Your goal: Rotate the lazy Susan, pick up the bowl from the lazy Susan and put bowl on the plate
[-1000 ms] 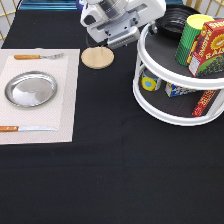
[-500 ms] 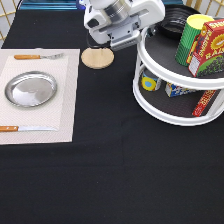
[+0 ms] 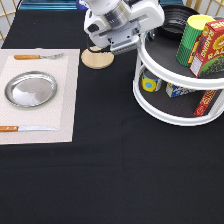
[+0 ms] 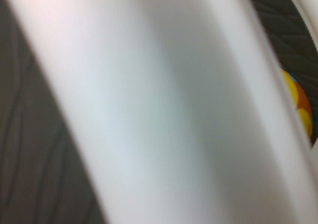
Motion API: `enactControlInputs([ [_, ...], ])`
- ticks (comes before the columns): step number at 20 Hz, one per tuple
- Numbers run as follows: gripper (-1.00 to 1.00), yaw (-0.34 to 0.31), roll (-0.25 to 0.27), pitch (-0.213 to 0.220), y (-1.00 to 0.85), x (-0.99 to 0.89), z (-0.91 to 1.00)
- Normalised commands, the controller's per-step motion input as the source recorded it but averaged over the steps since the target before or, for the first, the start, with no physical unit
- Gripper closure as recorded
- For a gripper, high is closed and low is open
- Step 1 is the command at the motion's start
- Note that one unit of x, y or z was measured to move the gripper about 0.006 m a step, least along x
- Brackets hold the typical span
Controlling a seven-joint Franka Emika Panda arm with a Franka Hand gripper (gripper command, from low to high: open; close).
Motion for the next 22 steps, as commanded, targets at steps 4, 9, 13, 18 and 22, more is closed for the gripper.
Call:
enactControlInputs([
  [4, -1.0, 0.116, -0.022, 0.0, -0.01, 0.79, 0.01],
  [9, -1.0, 0.119, -0.015, 0.0, -0.02, 0.8, 0.02],
  [13, -1.0, 0.116, -0.012, 0.001, -0.02, 0.81, 0.11],
  [18, -1.0, 0.117, -0.005, 0.001, -0.02, 0.79, 0.2],
  [22, -1.0, 0.118, 0.0, 0.0, -0.07, 0.69, 0.19],
])
